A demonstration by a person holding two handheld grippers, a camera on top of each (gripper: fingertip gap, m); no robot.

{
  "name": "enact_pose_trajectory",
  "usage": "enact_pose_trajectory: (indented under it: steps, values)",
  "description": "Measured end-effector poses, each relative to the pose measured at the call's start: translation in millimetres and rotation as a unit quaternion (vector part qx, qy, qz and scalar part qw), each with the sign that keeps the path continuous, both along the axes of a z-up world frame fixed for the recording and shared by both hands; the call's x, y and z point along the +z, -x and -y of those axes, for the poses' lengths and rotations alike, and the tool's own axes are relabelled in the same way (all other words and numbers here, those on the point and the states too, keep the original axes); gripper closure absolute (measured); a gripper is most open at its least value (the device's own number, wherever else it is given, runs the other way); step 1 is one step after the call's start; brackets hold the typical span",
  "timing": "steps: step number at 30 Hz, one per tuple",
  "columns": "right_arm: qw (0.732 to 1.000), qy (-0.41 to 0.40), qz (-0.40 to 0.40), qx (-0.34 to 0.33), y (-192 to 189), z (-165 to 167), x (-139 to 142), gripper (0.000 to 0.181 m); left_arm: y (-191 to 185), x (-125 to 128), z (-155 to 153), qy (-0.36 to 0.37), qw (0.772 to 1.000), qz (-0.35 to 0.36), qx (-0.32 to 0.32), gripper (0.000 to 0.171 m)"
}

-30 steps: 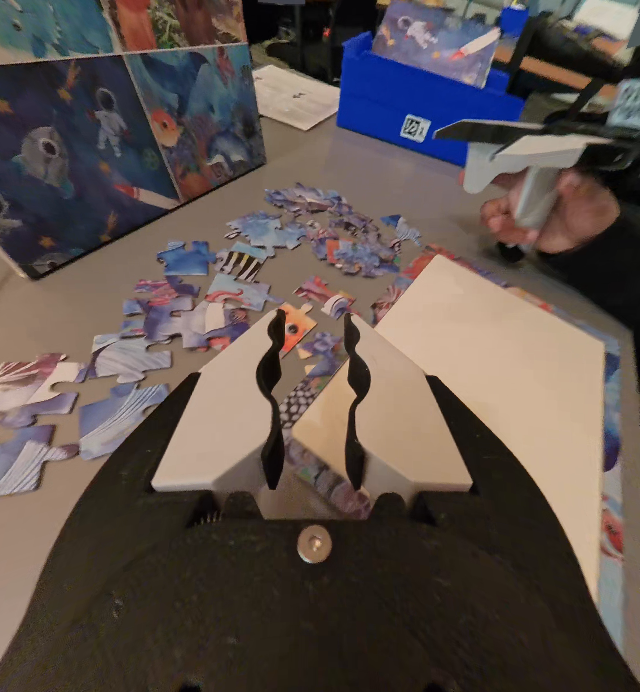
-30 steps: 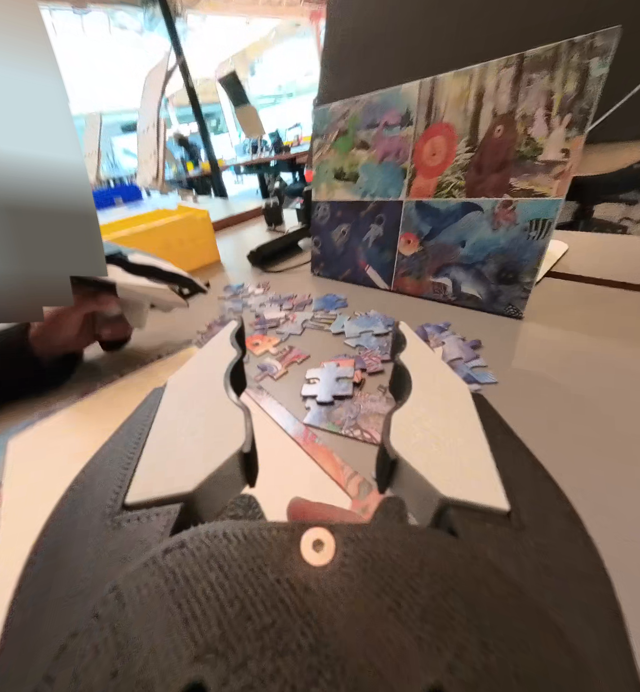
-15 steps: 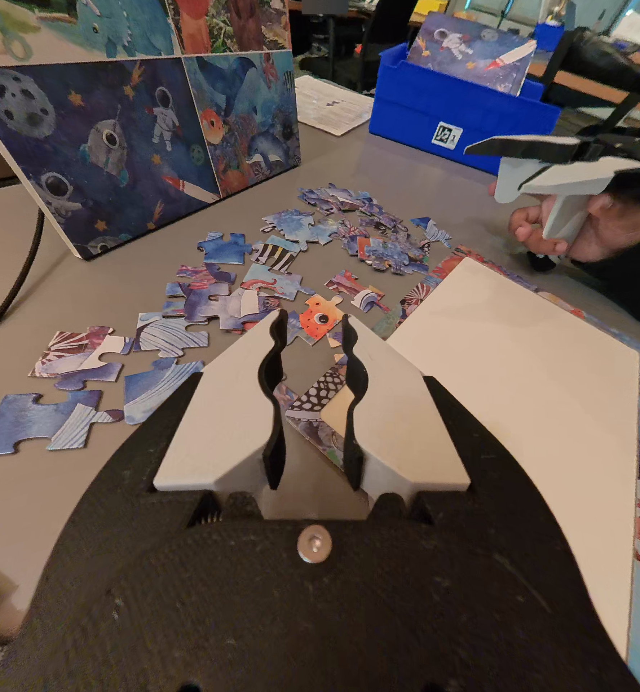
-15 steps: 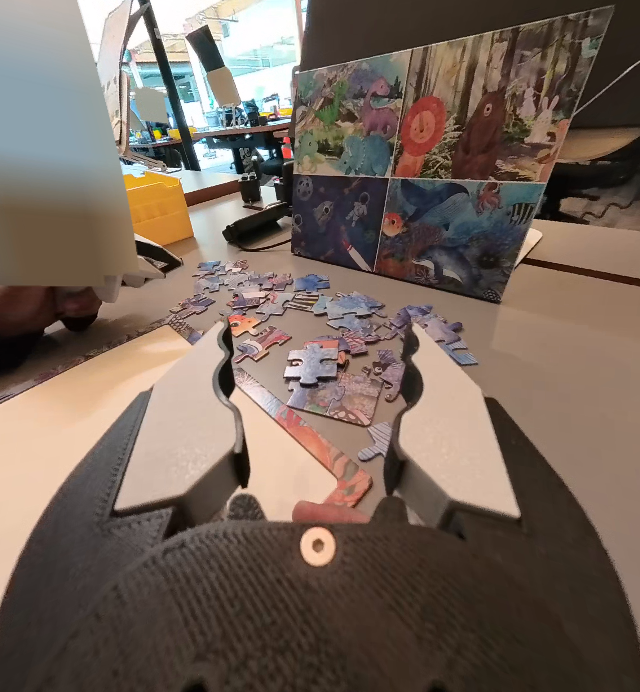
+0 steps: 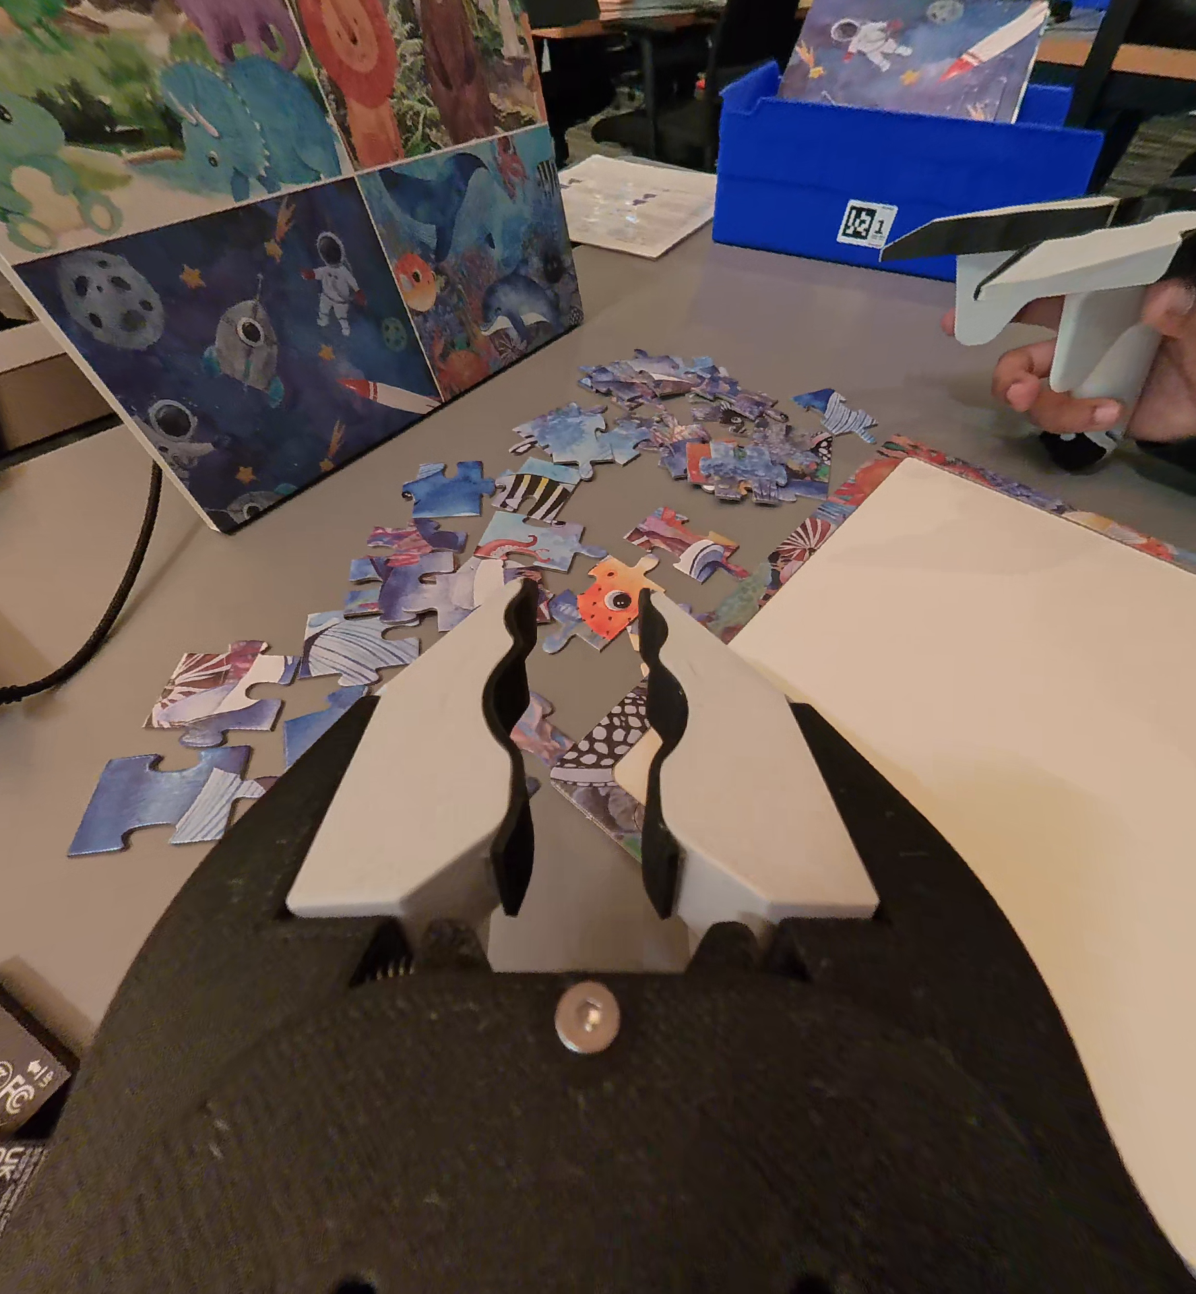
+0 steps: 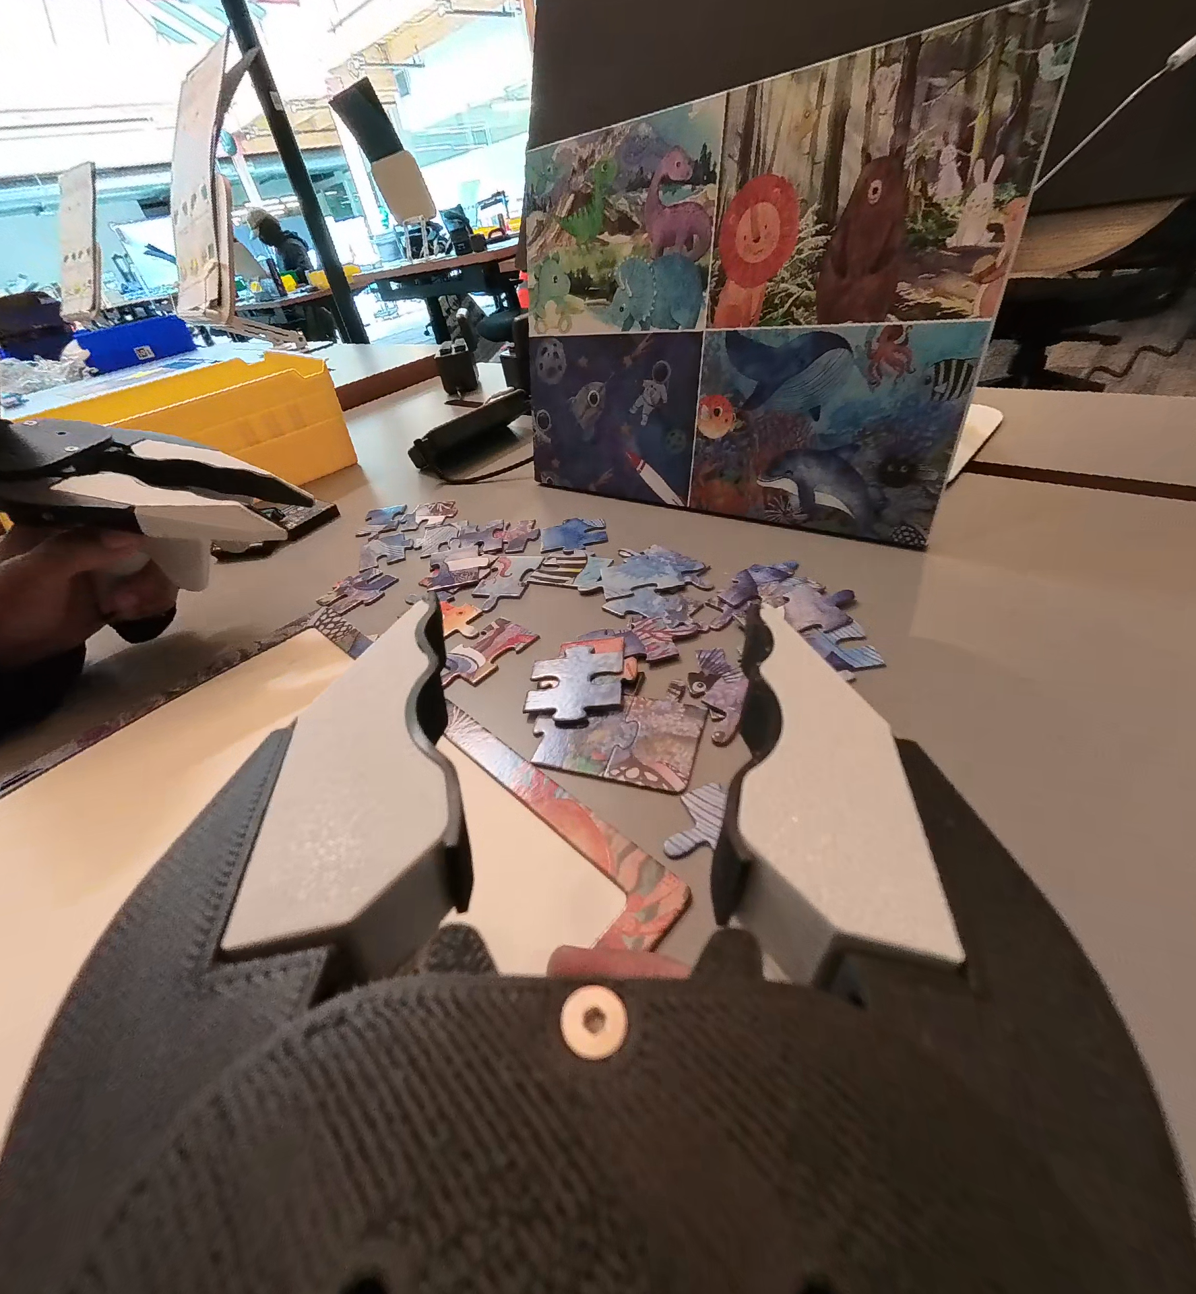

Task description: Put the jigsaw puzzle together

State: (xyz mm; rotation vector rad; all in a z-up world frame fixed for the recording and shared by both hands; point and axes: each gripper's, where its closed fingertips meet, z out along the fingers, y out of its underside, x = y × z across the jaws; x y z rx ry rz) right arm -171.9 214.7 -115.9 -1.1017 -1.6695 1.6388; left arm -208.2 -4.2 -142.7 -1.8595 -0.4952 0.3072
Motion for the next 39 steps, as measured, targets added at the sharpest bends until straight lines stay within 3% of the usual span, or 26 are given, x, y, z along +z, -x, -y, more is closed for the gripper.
enact_pose_trajectory:
  steps: [15, 39]
  values:
    - [0.999, -0.043, -0.011, 0.001, -4.2, 7.1, -3.4, 0.106, 3.8, -3.5, 3.5, 0.005, 1.0, 0.001, 0.012, 0.145]
    - [0.999, -0.024, -0.012, -0.018, -1.1, -2.2, -0.6, 0.109, 5.1, -9.1, 3.0, 0.014, 1.0, 0.008, 0.013, 0.143]
